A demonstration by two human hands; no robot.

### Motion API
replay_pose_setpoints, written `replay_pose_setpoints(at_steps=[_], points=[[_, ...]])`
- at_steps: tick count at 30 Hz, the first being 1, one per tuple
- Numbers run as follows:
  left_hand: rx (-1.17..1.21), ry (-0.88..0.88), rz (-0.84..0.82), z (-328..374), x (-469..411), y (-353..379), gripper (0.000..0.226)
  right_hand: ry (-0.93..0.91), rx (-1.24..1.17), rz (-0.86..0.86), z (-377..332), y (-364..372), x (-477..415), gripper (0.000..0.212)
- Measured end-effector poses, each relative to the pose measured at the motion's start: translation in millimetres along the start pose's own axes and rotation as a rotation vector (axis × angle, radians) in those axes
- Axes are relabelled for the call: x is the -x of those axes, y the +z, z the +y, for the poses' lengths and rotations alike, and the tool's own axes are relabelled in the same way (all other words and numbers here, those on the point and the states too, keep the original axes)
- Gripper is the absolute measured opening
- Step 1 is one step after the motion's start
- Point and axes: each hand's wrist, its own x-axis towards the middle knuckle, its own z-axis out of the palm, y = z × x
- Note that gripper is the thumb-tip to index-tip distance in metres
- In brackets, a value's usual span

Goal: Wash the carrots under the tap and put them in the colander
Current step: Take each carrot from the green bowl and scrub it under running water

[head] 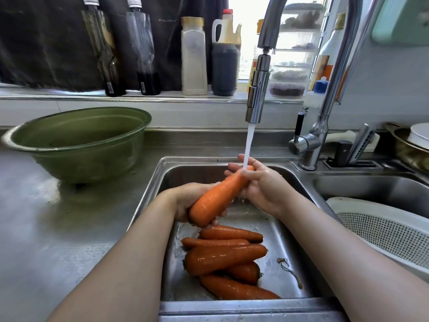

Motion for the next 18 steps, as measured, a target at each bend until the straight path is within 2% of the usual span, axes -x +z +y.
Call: replay_pose_setpoints(at_steps=[2, 4, 8, 10, 12, 15, 18], points=[[0.02, 0.01, -0.023, 0, 0, -1, 0.067, -0.021, 0.099, 0.0, 0, 2, 2, 0.056], [0.033, 0.028, -0.026, 1, 2, 0, 0.072, -0.038, 0.157, 0.072, 1, 5, 4, 0.055], [-0.063, 0.088, 0.05, 2, 6, 8, 0.079, -0.09, 0.189, 0.293, 1, 6, 0, 0.032], [-0.062, 0.123, 0.04, 1, 2, 9, 0.08, -0.081, 0.164, 0.337, 0, 3, -3, 0.031], [-0.021, 0.147, 0.056, 0, -2, 6, 0.083, -0.043, 0.063, 0.281, -1, -2, -4, 0.038], [0.031, 0.149, 0.056, -1, -4, 2, 0.077, -0.016, -0.049, 0.111, -4, -7, -3, 0.03], [0.04, 0.128, 0.022, -2, -2, 6, 0.062, 0.0, 0.069, -0.011, -2, -7, 0, 0.046]])
